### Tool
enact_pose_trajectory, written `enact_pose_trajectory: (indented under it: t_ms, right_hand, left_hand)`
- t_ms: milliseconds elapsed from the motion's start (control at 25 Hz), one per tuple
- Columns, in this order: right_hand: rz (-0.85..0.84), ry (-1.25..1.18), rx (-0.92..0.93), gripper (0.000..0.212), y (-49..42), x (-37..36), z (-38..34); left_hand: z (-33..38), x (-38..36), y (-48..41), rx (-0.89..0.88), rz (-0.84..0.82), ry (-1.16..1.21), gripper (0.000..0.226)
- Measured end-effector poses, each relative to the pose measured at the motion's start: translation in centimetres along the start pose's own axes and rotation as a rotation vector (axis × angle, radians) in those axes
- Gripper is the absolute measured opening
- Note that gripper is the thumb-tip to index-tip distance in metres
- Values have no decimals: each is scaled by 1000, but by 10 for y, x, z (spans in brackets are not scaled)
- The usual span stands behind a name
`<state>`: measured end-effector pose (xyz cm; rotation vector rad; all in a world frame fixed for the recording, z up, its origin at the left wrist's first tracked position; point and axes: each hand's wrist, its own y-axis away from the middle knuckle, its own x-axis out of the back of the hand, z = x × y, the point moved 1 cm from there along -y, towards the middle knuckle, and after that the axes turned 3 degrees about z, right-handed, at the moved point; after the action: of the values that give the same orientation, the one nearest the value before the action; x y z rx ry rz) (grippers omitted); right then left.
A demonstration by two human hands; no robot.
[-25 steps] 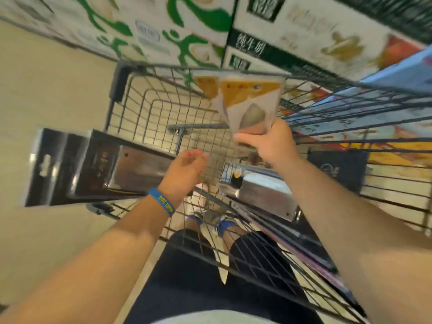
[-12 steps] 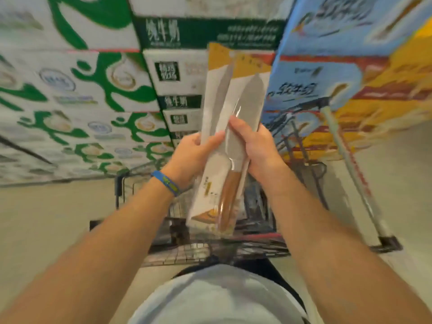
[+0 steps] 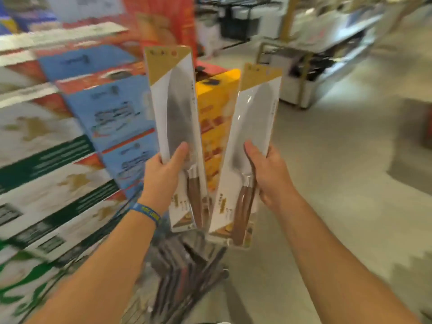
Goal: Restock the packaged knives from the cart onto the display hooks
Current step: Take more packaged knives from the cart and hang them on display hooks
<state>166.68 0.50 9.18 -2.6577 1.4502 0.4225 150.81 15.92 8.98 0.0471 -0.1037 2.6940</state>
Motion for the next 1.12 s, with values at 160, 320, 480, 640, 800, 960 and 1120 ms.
enact_pose_trajectory:
  t_ms: [160,320,480,640,800,960,1120]
  right_hand:
    - [349,54,143,31,22,172,-77]
    - [710,182,341,33,89,307,-144]
    - [1075,246,445,28,188,403,-178]
    - [1435,174,539,30,319,456,-188]
    - [1831,242,546,27,442,448,-178]
    - [2179,323,513,30,534,403,-159]
    - [2393,493,514,26,589,355,-166]
  left_hand:
    - [30,-165,49,-91,-274,62,30]
    - [59,-301,121,-191,-640,169,17]
    - [80,-403,206,-201,-998,191,24]
    - [86,-475,338,-144,-1372,255,30]
    - [99,-493,469,-81,-1705,345,12]
    - [122,-475,564,-172,-2046,329,47]
    - [153,-441,641,-216,-2264,356,43]
